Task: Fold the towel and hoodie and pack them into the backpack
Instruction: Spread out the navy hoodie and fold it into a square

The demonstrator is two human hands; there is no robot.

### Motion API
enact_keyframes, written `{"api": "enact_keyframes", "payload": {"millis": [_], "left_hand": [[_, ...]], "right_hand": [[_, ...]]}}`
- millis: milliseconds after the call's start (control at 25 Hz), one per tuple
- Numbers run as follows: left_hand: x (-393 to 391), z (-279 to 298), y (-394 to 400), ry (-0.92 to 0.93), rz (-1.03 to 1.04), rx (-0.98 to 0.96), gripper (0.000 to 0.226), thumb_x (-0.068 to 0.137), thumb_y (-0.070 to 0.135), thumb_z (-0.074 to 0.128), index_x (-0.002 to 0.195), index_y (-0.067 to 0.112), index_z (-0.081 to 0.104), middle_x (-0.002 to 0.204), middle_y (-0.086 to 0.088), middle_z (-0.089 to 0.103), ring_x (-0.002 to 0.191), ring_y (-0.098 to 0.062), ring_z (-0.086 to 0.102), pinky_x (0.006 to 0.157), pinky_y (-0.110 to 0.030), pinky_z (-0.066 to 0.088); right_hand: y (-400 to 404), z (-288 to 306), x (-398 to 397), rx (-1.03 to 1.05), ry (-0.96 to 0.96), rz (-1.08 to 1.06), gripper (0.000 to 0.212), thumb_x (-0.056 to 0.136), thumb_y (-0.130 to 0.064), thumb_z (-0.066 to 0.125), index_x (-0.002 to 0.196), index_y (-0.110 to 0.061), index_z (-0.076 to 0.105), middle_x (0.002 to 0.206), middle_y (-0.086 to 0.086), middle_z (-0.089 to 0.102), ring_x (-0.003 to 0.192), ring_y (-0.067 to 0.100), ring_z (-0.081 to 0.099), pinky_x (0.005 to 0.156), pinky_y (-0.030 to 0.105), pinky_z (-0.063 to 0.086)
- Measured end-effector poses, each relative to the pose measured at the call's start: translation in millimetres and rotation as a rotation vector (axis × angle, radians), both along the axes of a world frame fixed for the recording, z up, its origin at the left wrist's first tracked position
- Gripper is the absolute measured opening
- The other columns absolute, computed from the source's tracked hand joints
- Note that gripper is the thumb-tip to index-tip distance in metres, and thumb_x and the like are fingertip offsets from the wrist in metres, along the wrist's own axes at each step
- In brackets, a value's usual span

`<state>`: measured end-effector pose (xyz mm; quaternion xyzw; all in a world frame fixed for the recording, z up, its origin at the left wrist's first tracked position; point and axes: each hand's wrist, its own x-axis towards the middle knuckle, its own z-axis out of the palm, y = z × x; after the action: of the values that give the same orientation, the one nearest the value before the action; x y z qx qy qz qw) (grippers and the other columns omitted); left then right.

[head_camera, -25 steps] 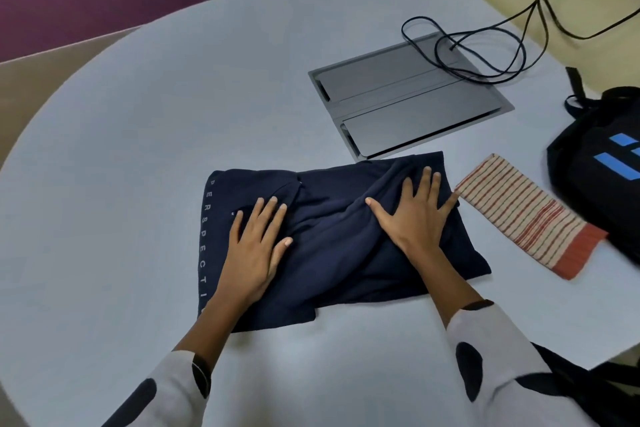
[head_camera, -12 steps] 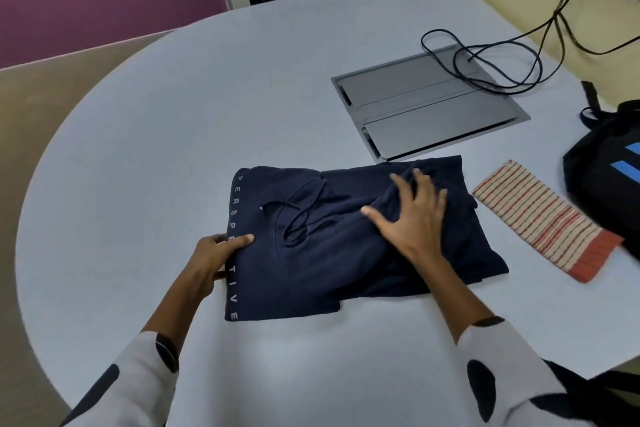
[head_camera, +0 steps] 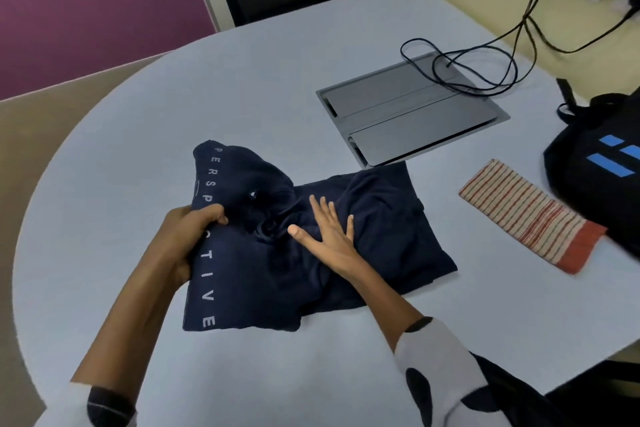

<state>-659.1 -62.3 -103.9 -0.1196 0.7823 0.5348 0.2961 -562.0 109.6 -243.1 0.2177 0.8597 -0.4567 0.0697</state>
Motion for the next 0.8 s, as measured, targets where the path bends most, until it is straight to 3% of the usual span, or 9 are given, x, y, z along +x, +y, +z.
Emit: {"api": "enact_keyframes", "payload": {"millis": [80, 160, 240, 400, 480, 560, 640, 680, 800], "left_hand": [[5, 2, 13, 0.039, 0.005, -0.028, 0.003, 0.076, 0.002, 0.059, 0.078, 0.002, 0.060, 0.066, -0.014, 0.060, 0.057, -0.028, 0.057, 0.057, -0.031, 0.050], [6, 2, 25, 0.080, 0.020, -0.041, 0.003, 0.076, 0.003, 0.060, 0.076, 0.001, 0.059, 0.066, -0.014, 0.059, 0.057, -0.028, 0.057, 0.056, -0.031, 0.049], [7, 3, 35, 0.106, 0.024, -0.049, 0.004, 0.076, 0.004, 0.061, 0.075, 0.001, 0.058, 0.065, -0.014, 0.058, 0.057, -0.027, 0.056, 0.055, -0.030, 0.048], [13, 2, 56, 0.151, -0.012, -0.049, 0.009, 0.073, 0.008, 0.065, 0.077, 0.001, 0.061, 0.067, -0.015, 0.061, 0.062, -0.030, 0.060, 0.061, -0.036, 0.052], [19, -1, 68, 0.188, -0.046, -0.066, 0.020, 0.065, 0.017, 0.067, 0.078, 0.002, 0.064, 0.070, -0.014, 0.065, 0.069, -0.032, 0.065, 0.071, -0.043, 0.056], [25, 0, 81, 0.235, -0.105, -0.106, 0.033, 0.056, 0.028, 0.064, 0.080, 0.005, 0.065, 0.071, -0.011, 0.066, 0.073, -0.031, 0.066, 0.076, -0.046, 0.057], [30, 3, 92, 0.285, -0.159, -0.150, 0.038, 0.054, 0.032, 0.061, 0.081, 0.005, 0.064, 0.072, -0.010, 0.066, 0.074, -0.031, 0.066, 0.075, -0.047, 0.057], [33, 5, 97, 0.304, -0.178, -0.165, 0.039, 0.054, 0.033, 0.060, 0.081, 0.004, 0.063, 0.073, -0.010, 0.067, 0.075, -0.031, 0.066, 0.075, -0.047, 0.056], [41, 2, 119, 0.358, -0.201, -0.215, 0.040, 0.063, 0.032, 0.062, 0.089, 0.002, 0.061, 0.082, -0.009, 0.066, 0.081, -0.029, 0.063, 0.077, -0.044, 0.054]], "right_hand": [[0, 18, 1, -0.174, 0.124, -0.089, 0.080, 0.086, -0.064, 0.048, 0.152, -0.034, 0.011, 0.161, -0.009, 0.005, 0.146, 0.007, 0.003, 0.120, 0.039, -0.002], [-5, 28, 5, -0.505, 0.244, -0.198, 0.080, 0.081, -0.068, 0.048, 0.149, -0.039, 0.019, 0.154, -0.017, 0.020, 0.140, 0.001, 0.020, 0.116, 0.028, 0.017], [-17, 23, 7, -0.745, 0.220, -0.237, 0.090, 0.070, -0.085, 0.042, 0.147, -0.047, 0.015, 0.147, -0.027, 0.020, 0.134, -0.007, 0.021, 0.113, 0.023, 0.016], [-22, 1, 7, -0.879, 0.125, -0.257, 0.100, 0.061, -0.095, 0.041, 0.146, -0.049, 0.015, 0.153, -0.025, 0.017, 0.140, -0.003, 0.017, 0.120, 0.032, 0.011], [-15, 8, 5, -0.845, 0.111, -0.264, 0.092, 0.071, -0.087, 0.042, 0.148, -0.041, 0.022, 0.150, -0.025, 0.025, 0.139, -0.003, 0.023, 0.119, 0.031, 0.014], [-1, 18, 9, -0.605, 0.208, -0.319, 0.063, 0.090, -0.062, 0.044, 0.143, -0.028, 0.042, 0.142, -0.017, 0.043, 0.133, 0.003, 0.038, 0.116, 0.029, 0.026], [19, 12, 20, -0.391, 0.314, -0.454, 0.041, 0.098, -0.042, 0.045, 0.132, -0.021, 0.055, 0.133, -0.009, 0.055, 0.125, 0.006, 0.048, 0.111, 0.030, 0.034], [29, 9, 29, -0.417, 0.332, -0.468, 0.045, 0.096, -0.047, 0.047, 0.132, -0.021, 0.055, 0.134, -0.009, 0.054, 0.125, 0.005, 0.047, 0.112, 0.029, 0.033], [47, 5, 45, -0.764, 0.245, -0.438, 0.104, 0.064, -0.089, 0.044, 0.144, -0.023, 0.039, 0.145, -0.011, 0.042, 0.133, 0.002, 0.037, 0.116, 0.026, 0.024]]}}
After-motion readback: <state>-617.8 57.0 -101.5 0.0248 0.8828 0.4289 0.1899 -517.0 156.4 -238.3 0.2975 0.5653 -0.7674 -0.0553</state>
